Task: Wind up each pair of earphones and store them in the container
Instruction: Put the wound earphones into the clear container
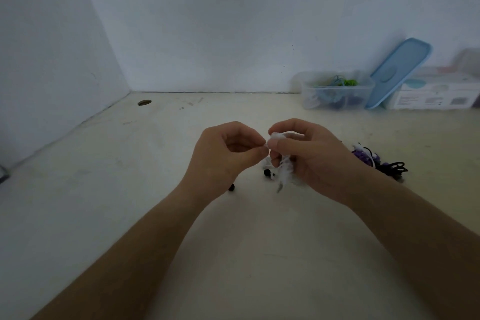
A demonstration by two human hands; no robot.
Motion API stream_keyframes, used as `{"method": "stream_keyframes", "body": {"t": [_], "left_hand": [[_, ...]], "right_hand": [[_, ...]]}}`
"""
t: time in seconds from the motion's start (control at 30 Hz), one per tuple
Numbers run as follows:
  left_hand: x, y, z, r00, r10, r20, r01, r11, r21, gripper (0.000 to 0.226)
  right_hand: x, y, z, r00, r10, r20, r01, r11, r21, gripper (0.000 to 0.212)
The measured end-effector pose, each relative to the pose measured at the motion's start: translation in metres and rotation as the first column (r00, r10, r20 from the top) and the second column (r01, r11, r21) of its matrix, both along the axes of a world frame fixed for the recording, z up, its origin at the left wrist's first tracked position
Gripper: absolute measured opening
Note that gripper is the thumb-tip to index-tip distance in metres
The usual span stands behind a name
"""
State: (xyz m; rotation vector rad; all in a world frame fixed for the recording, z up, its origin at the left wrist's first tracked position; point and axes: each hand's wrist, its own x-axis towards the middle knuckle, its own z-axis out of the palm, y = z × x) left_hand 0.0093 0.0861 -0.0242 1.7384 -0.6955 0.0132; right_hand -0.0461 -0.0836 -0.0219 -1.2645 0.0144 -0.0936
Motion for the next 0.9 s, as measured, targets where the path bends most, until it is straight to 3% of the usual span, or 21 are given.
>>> {"method": "stream_keyframes", "body": {"t": [0.13,0.2,0.3,0.47,0.57,0.9], "left_hand": [[0.002,0.007,0.008,0.997,-0.070,-0.011,0.071,0.993,0.095,0.009],[0.007,0.016,0.014,0.996,-0.083,0.041,0.071,0.967,0.244,0.008],[0.014,0.031,0.020,0.980,-0.129,0.154,0.027,0.844,0.535,0.010],[0.011,0.031,0.018,0.973,-0.229,0.031,0.128,0.644,0.754,0.016],[0.009,0.026,0.016,0.965,-0.262,0.012,0.149,0.583,0.798,0.017],[0.016,0.029,0.010,0.975,-0.209,0.076,0.059,0.574,0.817,0.015]], "right_hand": [[-0.001,-0.001,0.000,1.000,0.004,0.007,-0.003,1.000,-0.018,0.012],[-0.001,-0.001,0.000,1.000,0.012,0.009,-0.011,1.000,-0.018,0.012],[-0.001,-0.002,0.000,1.000,0.029,0.004,-0.029,0.999,-0.031,0.011],[-0.004,-0.002,0.002,0.995,0.096,-0.025,-0.097,0.994,-0.059,0.011],[-0.004,-0.001,0.002,0.993,0.114,-0.037,-0.116,0.990,-0.075,0.013],[-0.004,0.001,0.000,0.991,0.125,-0.053,-0.130,0.987,-0.098,0.014]]}}
